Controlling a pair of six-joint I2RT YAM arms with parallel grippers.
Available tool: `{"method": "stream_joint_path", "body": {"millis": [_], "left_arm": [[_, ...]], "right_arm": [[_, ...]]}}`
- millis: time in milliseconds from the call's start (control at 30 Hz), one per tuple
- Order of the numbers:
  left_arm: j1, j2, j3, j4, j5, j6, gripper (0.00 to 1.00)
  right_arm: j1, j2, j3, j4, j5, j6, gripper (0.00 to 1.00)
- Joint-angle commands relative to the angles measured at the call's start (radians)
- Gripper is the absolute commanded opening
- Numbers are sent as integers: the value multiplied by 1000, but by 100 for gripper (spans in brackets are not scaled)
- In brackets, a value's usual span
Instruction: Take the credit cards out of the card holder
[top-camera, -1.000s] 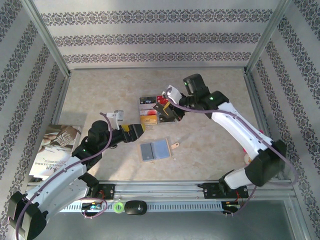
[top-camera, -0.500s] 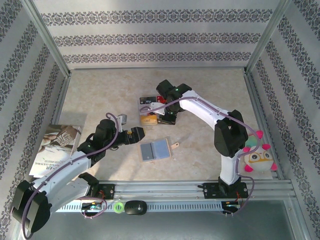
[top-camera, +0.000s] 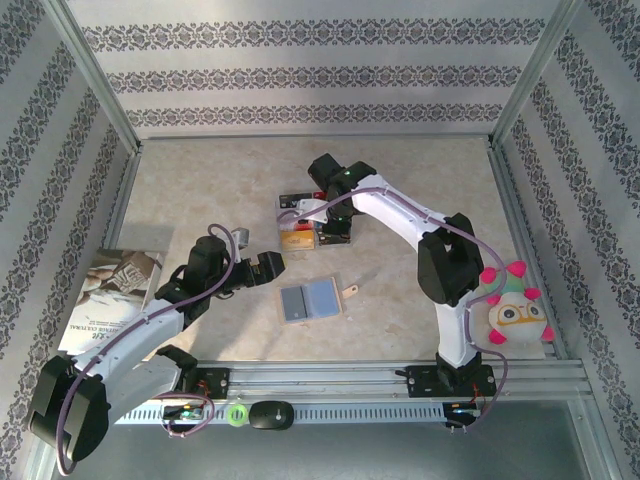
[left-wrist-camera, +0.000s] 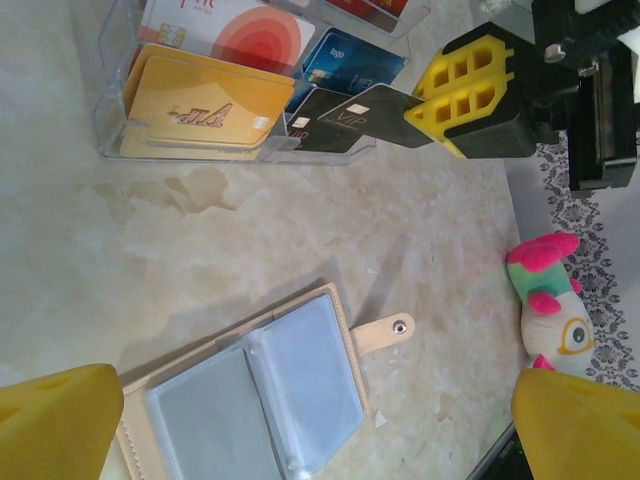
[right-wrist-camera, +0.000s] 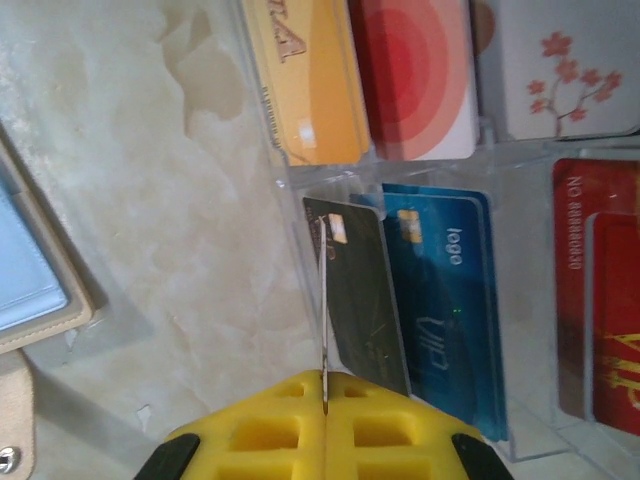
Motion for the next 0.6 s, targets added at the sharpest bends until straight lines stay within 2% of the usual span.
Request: {"method": "stream_joint_path", "body": {"millis": [0,567], "left_arm": [[23,-26,-8,9,26,22,100],[57,-40,-21,-20,33,28,100]], "right_arm": [[-6,26,55,-20,23,-38,0],[7,44,31,-12,25,-40,0]]}}
